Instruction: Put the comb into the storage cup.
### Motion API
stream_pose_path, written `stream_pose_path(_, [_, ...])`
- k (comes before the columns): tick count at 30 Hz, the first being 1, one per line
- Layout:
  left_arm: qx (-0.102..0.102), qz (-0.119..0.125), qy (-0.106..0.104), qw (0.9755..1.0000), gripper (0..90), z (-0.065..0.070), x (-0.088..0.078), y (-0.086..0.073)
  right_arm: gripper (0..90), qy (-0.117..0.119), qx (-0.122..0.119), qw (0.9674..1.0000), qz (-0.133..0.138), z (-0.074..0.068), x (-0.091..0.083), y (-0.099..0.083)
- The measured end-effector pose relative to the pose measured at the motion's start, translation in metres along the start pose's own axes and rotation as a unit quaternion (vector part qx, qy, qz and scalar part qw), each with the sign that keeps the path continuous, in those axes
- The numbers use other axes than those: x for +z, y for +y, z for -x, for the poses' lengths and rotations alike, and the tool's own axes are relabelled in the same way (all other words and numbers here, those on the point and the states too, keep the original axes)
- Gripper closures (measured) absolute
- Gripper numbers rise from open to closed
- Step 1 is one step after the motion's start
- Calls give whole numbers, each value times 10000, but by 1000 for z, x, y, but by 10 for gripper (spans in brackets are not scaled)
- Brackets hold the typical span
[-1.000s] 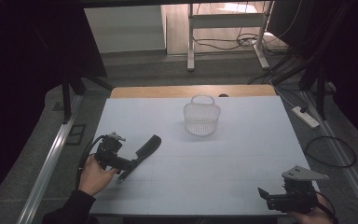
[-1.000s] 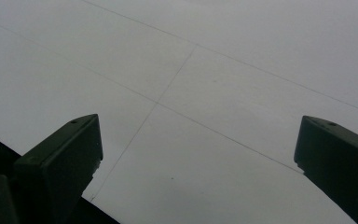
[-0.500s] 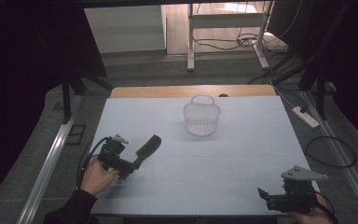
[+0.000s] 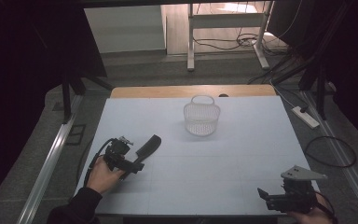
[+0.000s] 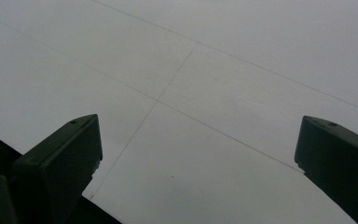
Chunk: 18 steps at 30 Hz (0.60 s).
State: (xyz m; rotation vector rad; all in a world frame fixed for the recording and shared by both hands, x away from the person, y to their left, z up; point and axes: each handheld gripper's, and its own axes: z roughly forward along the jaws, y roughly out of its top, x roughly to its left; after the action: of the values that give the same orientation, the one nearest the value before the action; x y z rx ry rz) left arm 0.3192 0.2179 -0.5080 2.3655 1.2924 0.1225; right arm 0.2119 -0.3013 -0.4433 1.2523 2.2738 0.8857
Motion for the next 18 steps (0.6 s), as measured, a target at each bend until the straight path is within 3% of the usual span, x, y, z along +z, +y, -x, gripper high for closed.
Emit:
stream_pose_path(9, [22,-463,18,9989,0,1,17,-3,13,4,-17,10000,2,0,0,0])
stream_pose_path(14, [173,-570,179,9981,0,4,19,-3,13,1,-25,10000,3,0,0,0])
stream_pose_path(15, [298,-630,293,9971,0,7,21,-3,13,-2,-26,10000,0,0,0,0])
stream_pose_path(18, [298,-642,314,9970,0,8,21,-3,14,-5,-32,10000,-2,0,0,0])
